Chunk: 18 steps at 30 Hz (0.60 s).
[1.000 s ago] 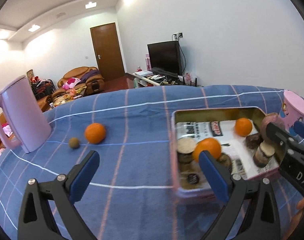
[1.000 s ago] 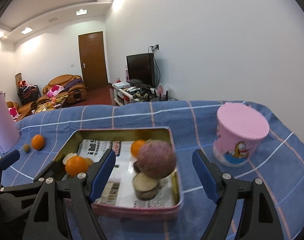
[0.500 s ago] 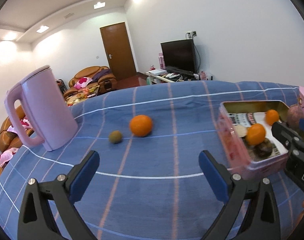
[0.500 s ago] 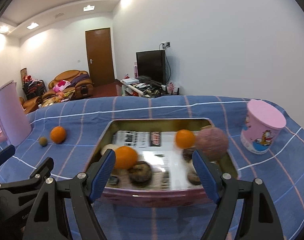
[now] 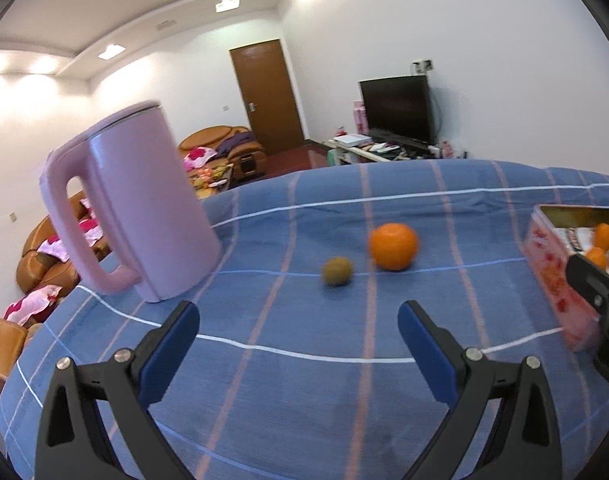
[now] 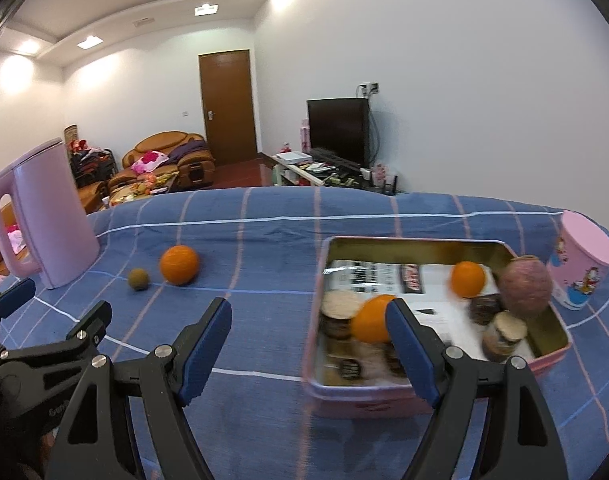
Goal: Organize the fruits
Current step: 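Move both open grippers back toward the last orange and green fruit, then grasp the last orange with the right gripper while the left grasps the small green fruit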
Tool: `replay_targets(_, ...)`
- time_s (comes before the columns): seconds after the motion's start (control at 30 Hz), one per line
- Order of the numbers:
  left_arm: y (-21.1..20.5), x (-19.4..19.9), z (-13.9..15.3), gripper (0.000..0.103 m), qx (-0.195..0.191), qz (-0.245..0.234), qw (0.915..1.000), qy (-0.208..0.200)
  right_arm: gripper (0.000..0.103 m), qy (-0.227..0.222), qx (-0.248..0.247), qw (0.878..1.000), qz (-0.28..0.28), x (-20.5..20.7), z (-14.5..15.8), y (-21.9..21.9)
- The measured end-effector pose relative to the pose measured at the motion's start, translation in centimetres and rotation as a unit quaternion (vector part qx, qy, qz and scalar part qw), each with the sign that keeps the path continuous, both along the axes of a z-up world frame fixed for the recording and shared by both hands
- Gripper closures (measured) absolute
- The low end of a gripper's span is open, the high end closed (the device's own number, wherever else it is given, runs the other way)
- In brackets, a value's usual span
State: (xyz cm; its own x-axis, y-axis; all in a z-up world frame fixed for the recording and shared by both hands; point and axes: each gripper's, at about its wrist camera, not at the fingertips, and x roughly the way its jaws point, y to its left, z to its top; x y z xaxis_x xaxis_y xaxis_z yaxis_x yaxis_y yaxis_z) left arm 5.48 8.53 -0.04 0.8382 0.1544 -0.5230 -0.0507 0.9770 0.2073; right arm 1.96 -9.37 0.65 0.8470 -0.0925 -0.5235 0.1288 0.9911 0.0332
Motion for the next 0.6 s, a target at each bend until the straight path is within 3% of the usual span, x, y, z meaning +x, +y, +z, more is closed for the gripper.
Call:
replay_targets(0.4, 6.7, 4.1, -0.5, 0.001, -0.005, 0.07, 0.9972, 0.027, 0.022, 0.017, 0.016, 0.999, 0.049, 4.2, -0.6, 4.6)
replay_targets(0.6, 8.2, 5.2, -1.1, 0.001, -0.029, 0.077, 0.9955, 0.048, 0.023, 0.06, 0.034, 0.994, 0.082, 9.2, -1.6, 6.4)
